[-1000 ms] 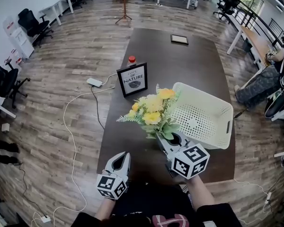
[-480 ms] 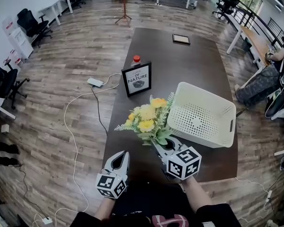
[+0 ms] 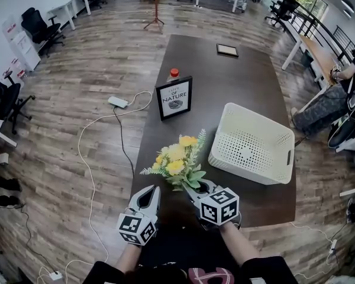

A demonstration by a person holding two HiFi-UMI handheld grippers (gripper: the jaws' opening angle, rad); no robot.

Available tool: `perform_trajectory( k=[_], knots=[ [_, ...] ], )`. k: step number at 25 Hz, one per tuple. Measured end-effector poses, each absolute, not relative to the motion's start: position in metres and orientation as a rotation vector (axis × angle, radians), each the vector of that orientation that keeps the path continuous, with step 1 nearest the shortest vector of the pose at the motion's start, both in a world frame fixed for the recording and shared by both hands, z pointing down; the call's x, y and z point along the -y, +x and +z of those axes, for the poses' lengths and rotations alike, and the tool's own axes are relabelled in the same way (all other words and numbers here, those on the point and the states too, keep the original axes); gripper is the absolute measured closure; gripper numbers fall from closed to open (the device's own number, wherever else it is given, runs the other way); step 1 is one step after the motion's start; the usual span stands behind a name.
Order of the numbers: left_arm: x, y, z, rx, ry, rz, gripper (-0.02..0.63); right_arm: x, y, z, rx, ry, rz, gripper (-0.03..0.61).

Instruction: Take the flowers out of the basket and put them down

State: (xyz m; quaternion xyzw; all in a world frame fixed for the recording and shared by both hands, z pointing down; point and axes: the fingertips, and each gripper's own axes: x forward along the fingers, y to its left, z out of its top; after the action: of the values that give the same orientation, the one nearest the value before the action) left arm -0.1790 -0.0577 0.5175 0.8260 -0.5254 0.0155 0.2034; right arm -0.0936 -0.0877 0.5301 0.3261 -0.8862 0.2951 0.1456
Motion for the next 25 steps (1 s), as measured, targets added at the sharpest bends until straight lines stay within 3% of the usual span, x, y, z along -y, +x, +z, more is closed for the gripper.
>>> perform_trajectory(
  k=[25],
  knots=[
    [0.07,-0.192,0.516,1.441,2.332,0.058,0.604,0.071,-0.096,0.612,2.345,0.885,1.082,0.526]
  ],
)
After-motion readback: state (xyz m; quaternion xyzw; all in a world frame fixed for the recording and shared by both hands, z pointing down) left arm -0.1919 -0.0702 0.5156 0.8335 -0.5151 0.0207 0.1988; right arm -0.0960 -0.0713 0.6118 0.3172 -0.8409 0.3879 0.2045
